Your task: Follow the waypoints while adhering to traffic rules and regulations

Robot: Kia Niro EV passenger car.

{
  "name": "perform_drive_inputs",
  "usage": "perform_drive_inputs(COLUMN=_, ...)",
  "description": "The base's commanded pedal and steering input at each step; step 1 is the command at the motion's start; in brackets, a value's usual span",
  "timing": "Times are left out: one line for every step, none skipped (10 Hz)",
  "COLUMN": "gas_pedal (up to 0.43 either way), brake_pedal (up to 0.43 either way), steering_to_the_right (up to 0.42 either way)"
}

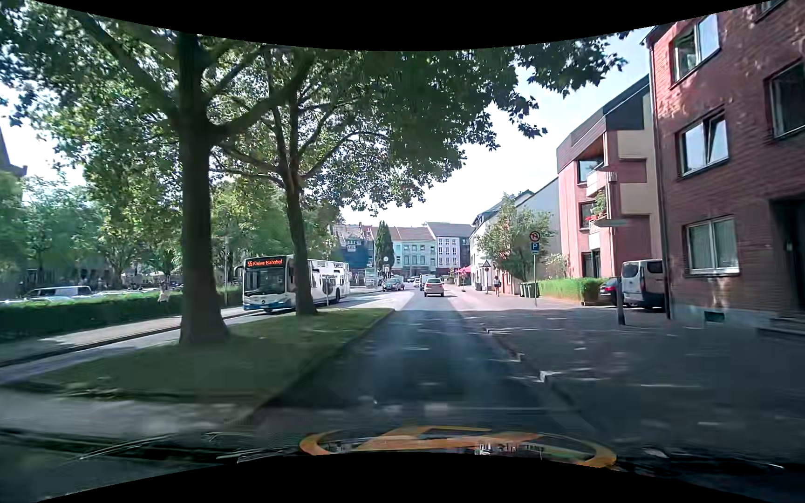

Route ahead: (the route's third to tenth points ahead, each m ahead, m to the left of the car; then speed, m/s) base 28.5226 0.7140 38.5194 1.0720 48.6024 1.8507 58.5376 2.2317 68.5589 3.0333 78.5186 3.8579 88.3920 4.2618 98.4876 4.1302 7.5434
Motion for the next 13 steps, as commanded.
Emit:
perform_drive_inputs(gas_pedal=0.079, brake_pedal=0.0, steering_to_the_right=0.0)
perform_drive_inputs(gas_pedal=0.079, brake_pedal=0.0, steering_to_the_right=0.0)
perform_drive_inputs(gas_pedal=0.079, brake_pedal=0.0, steering_to_the_right=0.0)
perform_drive_inputs(gas_pedal=0.079, brake_pedal=0.0, steering_to_the_right=0.0)
perform_drive_inputs(gas_pedal=0.079, brake_pedal=0.0, steering_to_the_right=0.0)
perform_drive_inputs(gas_pedal=0.079, brake_pedal=0.0, steering_to_the_right=0.0)
perform_drive_inputs(gas_pedal=0.079, brake_pedal=0.0, steering_to_the_right=0.0)
perform_drive_inputs(gas_pedal=0.079, brake_pedal=0.0, steering_to_the_right=0.0)
perform_drive_inputs(gas_pedal=0.087, brake_pedal=0.0, steering_to_the_right=0.0)
perform_drive_inputs(gas_pedal=0.087, brake_pedal=0.0, steering_to_the_right=0.0)
perform_drive_inputs(gas_pedal=0.087, brake_pedal=0.0, steering_to_the_right=0.0)
perform_drive_inputs(gas_pedal=0.087, brake_pedal=0.0, steering_to_the_right=0.0)
perform_drive_inputs(gas_pedal=0.087, brake_pedal=0.0, steering_to_the_right=0.0)
